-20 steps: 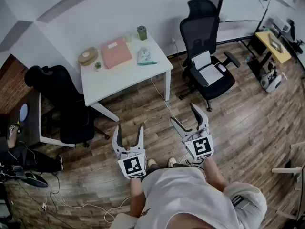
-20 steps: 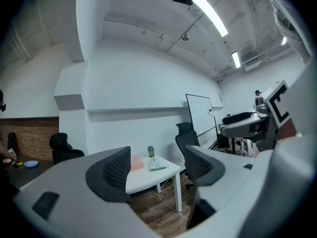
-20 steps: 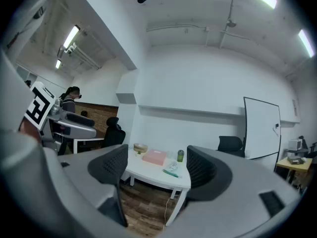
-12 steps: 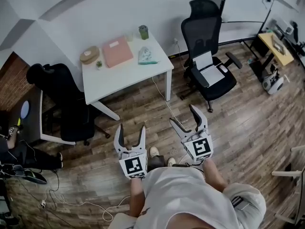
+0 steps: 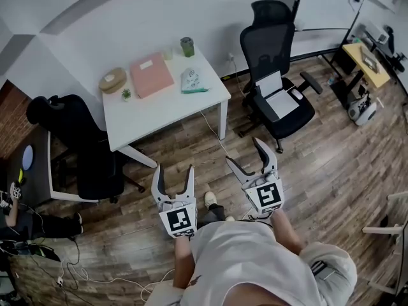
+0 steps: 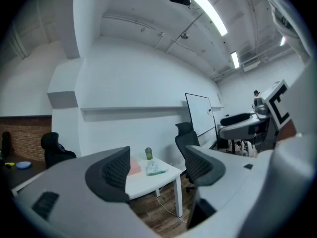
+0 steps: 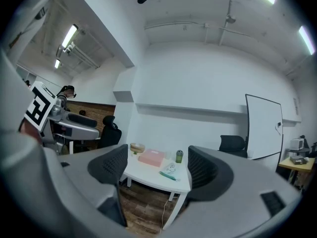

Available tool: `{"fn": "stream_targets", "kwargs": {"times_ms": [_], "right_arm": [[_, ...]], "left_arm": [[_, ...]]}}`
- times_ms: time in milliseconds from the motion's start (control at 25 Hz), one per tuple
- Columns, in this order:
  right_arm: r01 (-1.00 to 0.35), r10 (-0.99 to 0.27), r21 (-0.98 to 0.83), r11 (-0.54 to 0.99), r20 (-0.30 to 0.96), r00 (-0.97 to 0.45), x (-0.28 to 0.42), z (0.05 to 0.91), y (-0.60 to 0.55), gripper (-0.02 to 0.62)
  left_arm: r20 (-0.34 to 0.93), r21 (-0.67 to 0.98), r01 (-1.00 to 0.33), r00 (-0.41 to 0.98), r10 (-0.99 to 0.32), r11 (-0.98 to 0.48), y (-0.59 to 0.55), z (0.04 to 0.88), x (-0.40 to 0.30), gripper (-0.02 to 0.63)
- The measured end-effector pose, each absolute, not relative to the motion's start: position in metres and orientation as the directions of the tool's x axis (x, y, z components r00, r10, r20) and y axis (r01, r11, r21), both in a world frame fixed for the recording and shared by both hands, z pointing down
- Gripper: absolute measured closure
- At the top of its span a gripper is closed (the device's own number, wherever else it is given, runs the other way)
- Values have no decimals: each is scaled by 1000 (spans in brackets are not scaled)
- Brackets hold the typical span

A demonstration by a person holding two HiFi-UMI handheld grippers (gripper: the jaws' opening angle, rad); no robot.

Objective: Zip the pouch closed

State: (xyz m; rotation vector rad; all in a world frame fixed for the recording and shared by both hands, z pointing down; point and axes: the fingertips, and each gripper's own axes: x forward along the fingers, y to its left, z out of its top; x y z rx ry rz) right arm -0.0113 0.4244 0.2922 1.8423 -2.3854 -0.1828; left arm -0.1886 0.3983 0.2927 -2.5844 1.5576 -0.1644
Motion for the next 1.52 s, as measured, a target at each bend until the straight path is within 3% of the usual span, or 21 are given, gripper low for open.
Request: {"fn": "stream_targets", "kwargs": {"times_ms": [360,1080,1520], "right_arm": [[-958,-975,179,223,59,-216,-10,294,354,190],[-966,-983,189,175,83,-162,-18,309,255,187],[-968,-981,171,185,84,-173,11,316,190,186]], "left_arm": [[43,-182,-849,498,-866,-497,323,292,-189,248],[43,-154,-811,565,-824,-564,213,302,-187,242],[49,-154,-820,551,-833,-552,151,309,-158,242]]}}
